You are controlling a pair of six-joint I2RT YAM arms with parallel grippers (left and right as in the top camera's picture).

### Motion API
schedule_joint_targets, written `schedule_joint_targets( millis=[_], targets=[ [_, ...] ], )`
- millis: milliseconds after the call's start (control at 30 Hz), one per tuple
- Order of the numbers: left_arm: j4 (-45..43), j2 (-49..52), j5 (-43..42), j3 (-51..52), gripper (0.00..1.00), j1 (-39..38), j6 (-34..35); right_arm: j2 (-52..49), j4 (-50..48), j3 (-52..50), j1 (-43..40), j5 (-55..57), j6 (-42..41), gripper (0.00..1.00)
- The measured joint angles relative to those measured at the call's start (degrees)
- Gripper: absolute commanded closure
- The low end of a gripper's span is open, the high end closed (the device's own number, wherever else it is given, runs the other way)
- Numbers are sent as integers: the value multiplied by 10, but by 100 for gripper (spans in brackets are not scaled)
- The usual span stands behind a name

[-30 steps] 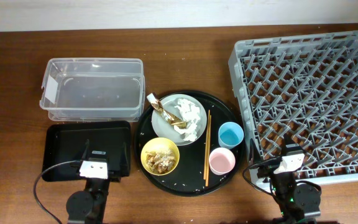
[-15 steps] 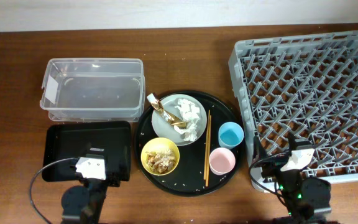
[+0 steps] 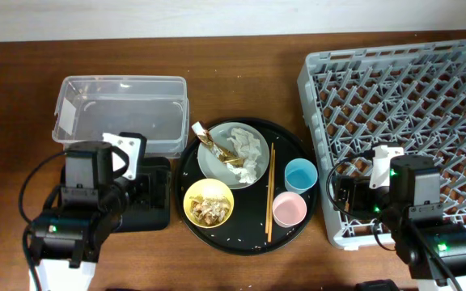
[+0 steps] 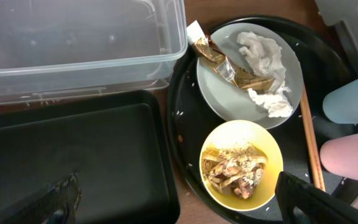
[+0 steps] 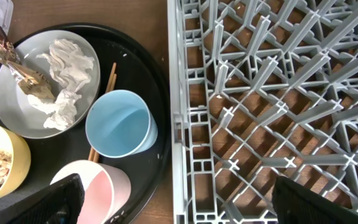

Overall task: Sort waste into correct bins and load items into the dishwasher rack
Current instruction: 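Reach the left gripper to the white plate and grasp the gold wrapper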

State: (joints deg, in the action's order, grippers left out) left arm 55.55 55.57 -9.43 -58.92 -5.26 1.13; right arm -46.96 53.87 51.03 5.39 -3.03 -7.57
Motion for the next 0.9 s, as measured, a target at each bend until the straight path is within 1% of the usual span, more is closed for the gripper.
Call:
schedule_joint_targets(
  millis=[33,67,167,233,267,333,367,400,433,467,533,600,633,667,733,800,867,900],
  targets=[
    [-14,4,-7,0,2,0,0,0,2,1,0,0,0,2],
    [-47,14,-22,0,4,0,0,0,3,1,0,0,0,2],
    [-110,54,-40,-3,5,-13,18,0,2,2,0,0,0,2],
    [-149,114,-47,-3,7,-48,33,-1,3,2,0,0,0,2],
    [-184,153,-51,-5,7,-73,43,-2,5,2,0,0,0,2],
    [-228,210,-51,-6,8,-110,47,-6,7,2,0,0,0,2],
    [-262,251,-41,-7,8,-136,50,-11,9,3,0,0,0,2],
    [-277,277,-33,-7,8,-152,52,-17,9,3,0,0,0,2],
    [-308,325,-7,-7,11,-179,65,-25,10,3,0,0,0,2],
    [-327,356,5,-7,18,-190,80,-32,12,3,0,0,0,2],
    [-363,393,16,-7,21,-199,106,-42,17,4,0,0,0,2],
    [-386,449,32,-8,22,-203,148,-48,19,4,0,0,0,2],
    [-389,456,38,-8,23,-204,155,-49,19,4,0,0,0,2],
    [-392,470,54,-8,27,-204,169,-49,19,4,0,0,0,2],
    [-395,479,68,-8,29,-204,177,-49,19,4,0,0,0,2],
    [-405,491,85,-8,41,-204,184,-49,19,4,0,0,0,2],
    [-426,498,93,-9,66,-204,189,-49,20,4,0,0,0,2],
    [-433,501,95,-9,77,-204,188,-49,20,4,0,0,0,2]
  ],
)
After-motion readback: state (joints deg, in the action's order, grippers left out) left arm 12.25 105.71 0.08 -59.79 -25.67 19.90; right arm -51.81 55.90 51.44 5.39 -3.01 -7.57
